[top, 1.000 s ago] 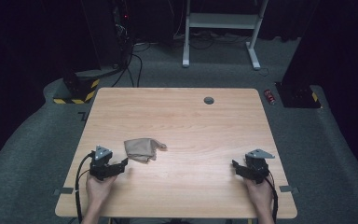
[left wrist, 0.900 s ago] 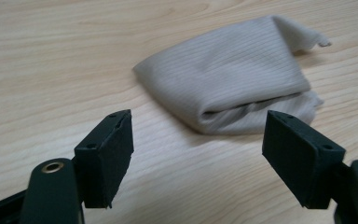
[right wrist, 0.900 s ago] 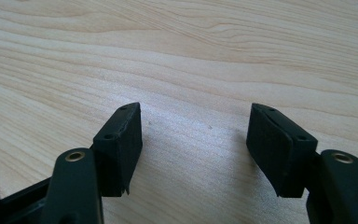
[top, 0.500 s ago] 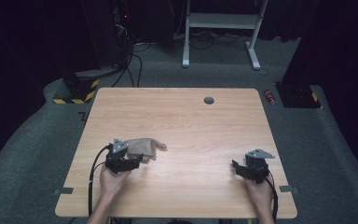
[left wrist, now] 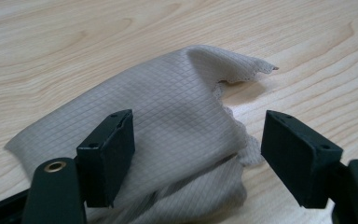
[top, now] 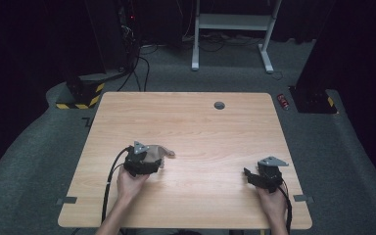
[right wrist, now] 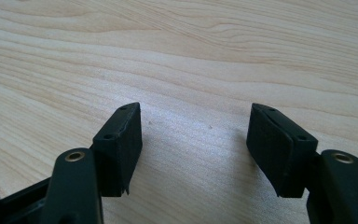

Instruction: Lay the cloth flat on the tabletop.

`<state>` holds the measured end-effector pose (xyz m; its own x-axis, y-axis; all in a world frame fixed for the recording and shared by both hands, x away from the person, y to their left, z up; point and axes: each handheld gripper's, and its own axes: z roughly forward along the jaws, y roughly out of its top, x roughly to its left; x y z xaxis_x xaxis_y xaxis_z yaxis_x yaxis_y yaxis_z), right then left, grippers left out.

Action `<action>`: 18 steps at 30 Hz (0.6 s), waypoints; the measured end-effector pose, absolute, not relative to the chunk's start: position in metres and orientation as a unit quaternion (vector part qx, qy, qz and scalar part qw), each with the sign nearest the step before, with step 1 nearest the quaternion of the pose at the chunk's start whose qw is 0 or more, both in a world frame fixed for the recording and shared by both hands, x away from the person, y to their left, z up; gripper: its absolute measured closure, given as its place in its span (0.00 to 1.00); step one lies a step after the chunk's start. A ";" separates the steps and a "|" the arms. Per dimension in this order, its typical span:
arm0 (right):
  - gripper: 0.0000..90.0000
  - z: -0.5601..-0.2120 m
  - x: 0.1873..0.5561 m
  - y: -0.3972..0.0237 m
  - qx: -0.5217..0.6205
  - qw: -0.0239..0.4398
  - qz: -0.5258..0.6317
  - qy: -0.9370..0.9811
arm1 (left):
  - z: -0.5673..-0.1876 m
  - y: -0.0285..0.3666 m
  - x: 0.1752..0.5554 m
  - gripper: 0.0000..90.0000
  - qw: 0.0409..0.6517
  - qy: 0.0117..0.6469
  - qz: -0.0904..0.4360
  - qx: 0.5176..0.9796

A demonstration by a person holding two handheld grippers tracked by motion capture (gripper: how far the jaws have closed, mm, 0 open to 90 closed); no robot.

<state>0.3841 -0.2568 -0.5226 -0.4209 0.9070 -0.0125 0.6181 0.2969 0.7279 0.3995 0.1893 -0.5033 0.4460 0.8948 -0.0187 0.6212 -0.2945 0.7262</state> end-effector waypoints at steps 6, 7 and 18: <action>0.39 -0.523 0.384 -0.257 0.492 0.218 0.331 0.775 | -0.508 0.182 0.410 0.47 0.322 0.498 0.205 0.779; 0.39 -0.523 0.384 -0.257 0.492 0.218 0.331 0.775 | -0.510 0.183 0.412 0.51 0.318 0.502 0.204 0.778; 0.39 -0.523 0.384 -0.257 0.492 0.218 0.331 0.775 | -0.510 0.185 0.410 0.95 0.305 0.472 0.224 0.797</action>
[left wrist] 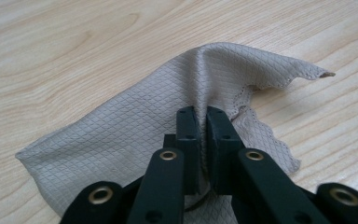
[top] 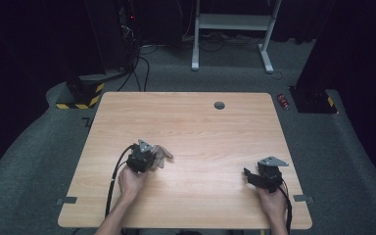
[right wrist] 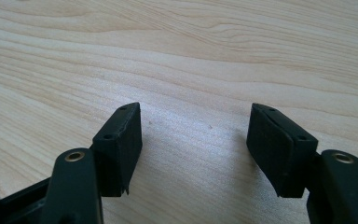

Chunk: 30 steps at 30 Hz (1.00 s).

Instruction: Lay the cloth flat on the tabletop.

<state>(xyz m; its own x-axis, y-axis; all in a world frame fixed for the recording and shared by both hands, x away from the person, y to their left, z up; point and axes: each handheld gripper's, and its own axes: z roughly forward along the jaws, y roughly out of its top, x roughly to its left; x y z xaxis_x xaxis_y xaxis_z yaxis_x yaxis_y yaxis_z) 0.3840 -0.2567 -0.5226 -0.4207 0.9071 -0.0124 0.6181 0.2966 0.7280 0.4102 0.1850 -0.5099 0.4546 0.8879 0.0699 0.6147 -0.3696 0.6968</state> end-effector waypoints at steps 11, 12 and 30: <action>0.39 -0.523 0.384 -0.257 0.492 0.218 0.331 0.775 | -0.501 0.170 0.407 0.96 0.363 0.446 0.183 0.797; 0.39 -0.523 0.384 -0.257 0.492 0.218 0.331 0.775 | -0.499 0.167 0.407 0.96 0.366 0.442 0.181 0.799; 0.39 -0.523 0.384 -0.257 0.492 0.218 0.331 0.775 | -0.488 0.101 0.411 0.96 0.404 0.372 0.136 0.825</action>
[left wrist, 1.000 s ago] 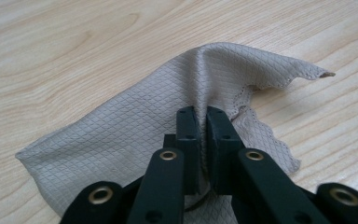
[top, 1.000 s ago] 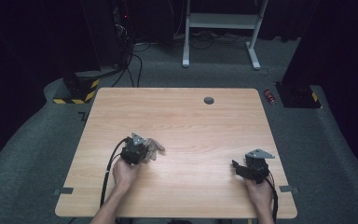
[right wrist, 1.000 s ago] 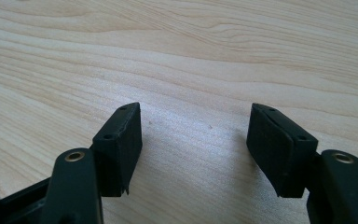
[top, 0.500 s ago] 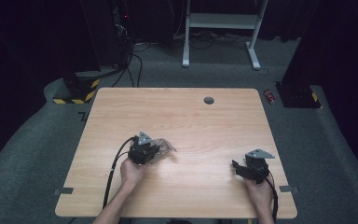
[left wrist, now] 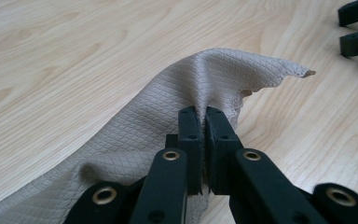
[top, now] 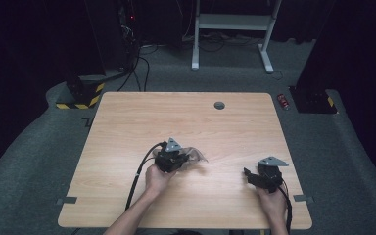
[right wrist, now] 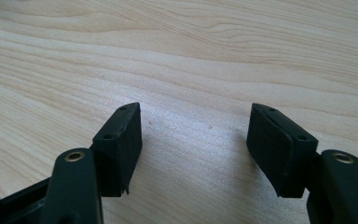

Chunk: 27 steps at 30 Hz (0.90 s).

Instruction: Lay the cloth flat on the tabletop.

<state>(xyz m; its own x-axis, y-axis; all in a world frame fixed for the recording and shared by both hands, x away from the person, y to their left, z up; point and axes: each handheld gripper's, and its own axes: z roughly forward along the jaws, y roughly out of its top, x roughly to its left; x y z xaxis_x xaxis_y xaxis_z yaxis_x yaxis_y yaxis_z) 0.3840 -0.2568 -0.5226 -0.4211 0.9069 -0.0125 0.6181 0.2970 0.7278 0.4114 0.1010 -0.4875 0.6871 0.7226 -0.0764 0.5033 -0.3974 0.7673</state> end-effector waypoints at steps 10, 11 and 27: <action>0.39 -0.523 0.384 -0.257 0.492 0.218 0.331 0.775 | -0.482 0.071 0.416 0.96 0.416 0.347 0.119 0.832; 0.39 -0.523 0.384 -0.257 0.492 0.218 0.331 0.775 | -0.483 0.068 0.417 0.96 0.416 0.347 0.116 0.833; 0.48 -0.522 0.383 -0.256 0.482 0.217 0.336 0.779 | -0.482 0.062 0.413 0.72 0.410 0.338 0.116 0.839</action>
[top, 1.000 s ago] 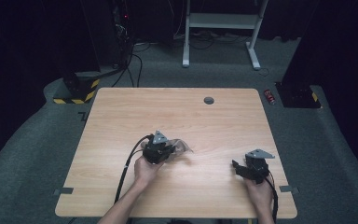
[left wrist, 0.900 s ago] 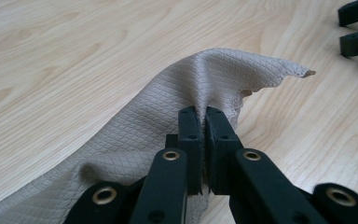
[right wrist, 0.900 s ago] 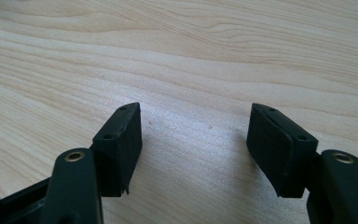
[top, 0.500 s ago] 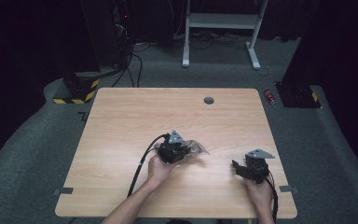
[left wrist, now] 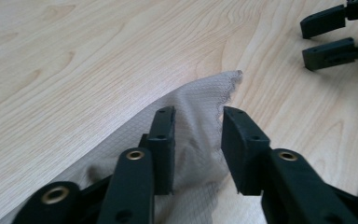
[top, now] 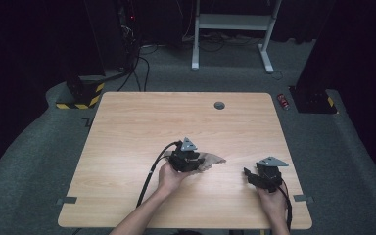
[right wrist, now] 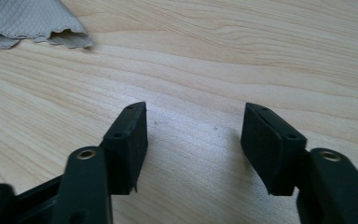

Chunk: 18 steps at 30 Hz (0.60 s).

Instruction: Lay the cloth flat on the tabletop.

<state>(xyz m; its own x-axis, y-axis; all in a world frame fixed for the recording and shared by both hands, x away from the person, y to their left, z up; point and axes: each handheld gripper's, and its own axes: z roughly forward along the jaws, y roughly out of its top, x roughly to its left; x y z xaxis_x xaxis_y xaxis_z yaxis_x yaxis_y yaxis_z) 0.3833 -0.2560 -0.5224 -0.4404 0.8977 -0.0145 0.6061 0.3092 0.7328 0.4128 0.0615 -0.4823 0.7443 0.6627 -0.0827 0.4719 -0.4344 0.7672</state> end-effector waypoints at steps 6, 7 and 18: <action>0.69 -0.520 0.382 -0.249 0.477 0.211 0.336 0.784 | -0.482 0.070 0.387 0.66 0.390 0.319 0.141 0.852; 0.69 -0.520 0.382 -0.249 0.477 0.211 0.336 0.784 | -0.483 0.072 0.385 0.66 0.387 0.317 0.143 0.854; 0.74 -0.508 0.397 -0.202 0.432 0.162 0.379 0.802 | -0.505 0.076 0.372 0.68 0.362 0.323 0.142 0.863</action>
<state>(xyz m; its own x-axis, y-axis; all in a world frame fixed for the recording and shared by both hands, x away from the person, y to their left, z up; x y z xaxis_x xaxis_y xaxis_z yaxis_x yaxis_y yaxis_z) 0.3972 -0.2024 -0.5077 -0.5742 0.8160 0.0668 0.5696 0.3395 0.7485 0.3721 0.0757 -0.5047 0.7506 0.6607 0.0119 0.4544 -0.5292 0.7166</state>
